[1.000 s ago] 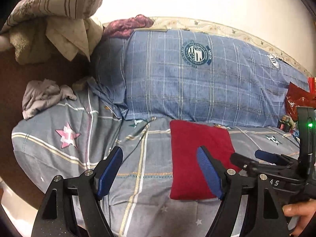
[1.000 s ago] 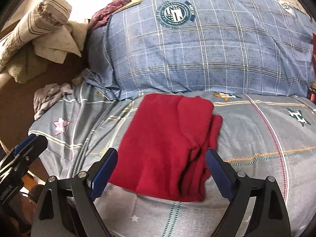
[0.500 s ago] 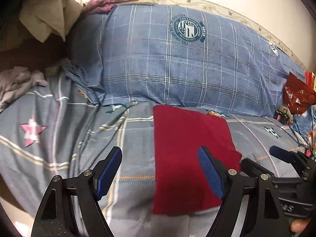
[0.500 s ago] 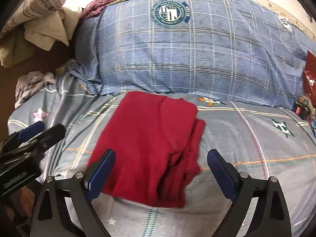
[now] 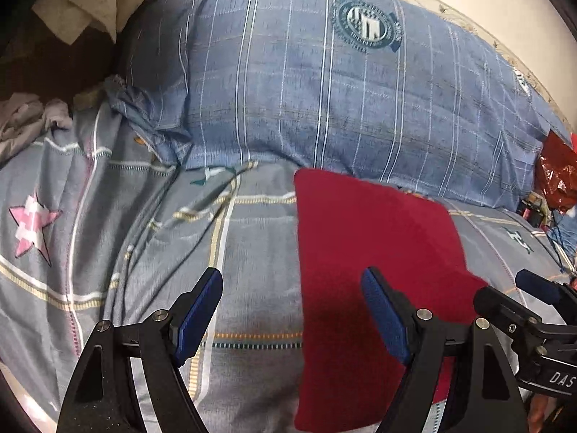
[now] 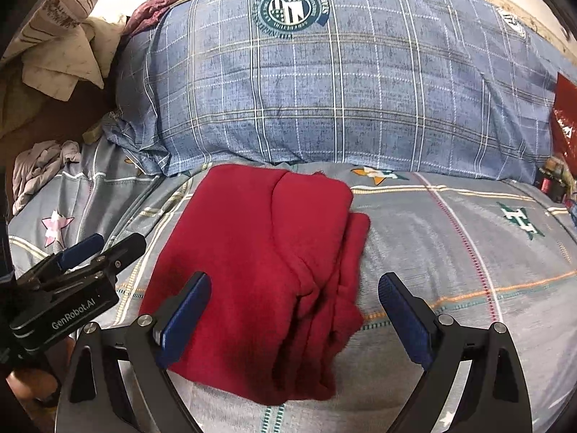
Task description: Fold small clothes
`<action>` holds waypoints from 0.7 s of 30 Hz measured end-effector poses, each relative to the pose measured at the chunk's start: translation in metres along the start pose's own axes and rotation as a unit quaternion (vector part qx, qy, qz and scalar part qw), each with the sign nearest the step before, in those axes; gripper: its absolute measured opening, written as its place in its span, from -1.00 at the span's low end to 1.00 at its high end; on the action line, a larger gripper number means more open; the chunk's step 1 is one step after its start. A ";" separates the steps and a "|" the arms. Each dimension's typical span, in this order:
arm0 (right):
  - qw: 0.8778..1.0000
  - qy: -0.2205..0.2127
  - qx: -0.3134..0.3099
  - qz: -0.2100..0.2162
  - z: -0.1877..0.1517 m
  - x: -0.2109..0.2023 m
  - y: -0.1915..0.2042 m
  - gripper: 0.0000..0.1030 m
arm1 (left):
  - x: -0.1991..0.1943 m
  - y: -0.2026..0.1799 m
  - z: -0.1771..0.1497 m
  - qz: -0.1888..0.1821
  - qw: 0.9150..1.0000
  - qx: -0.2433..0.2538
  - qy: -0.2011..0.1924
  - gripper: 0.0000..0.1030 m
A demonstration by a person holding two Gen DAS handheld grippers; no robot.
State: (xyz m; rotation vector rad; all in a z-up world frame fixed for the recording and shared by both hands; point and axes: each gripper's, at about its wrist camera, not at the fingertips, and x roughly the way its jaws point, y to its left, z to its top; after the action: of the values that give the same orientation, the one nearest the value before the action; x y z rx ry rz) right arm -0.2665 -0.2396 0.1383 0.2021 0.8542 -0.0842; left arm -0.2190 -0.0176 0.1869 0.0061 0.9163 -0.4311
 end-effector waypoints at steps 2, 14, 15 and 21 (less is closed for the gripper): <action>1.000 0.004 -0.002 0.002 0.000 0.006 0.002 0.85 | 0.005 -0.001 -0.001 0.002 1.000 0.000 0.004 0.54; 1.000 0.025 0.007 0.003 -0.001 0.025 0.004 0.85 | 0.017 -0.009 -0.002 0.020 1.000 0.013 0.002 0.54; 1.000 0.026 0.006 0.003 -0.001 0.026 0.004 0.85 | 0.016 -0.010 -0.003 0.021 1.000 0.014 0.001 0.54; 1.000 0.030 0.009 0.004 -0.003 0.028 0.005 0.85 | 0.015 -0.014 -0.006 0.027 0.999 0.025 -0.003 0.54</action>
State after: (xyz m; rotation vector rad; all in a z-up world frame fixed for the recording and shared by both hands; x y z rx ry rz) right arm -0.2493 -0.2339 0.1161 0.2266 0.9120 -0.0785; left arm -0.2205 -0.0345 0.1746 0.0748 0.8981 -0.4044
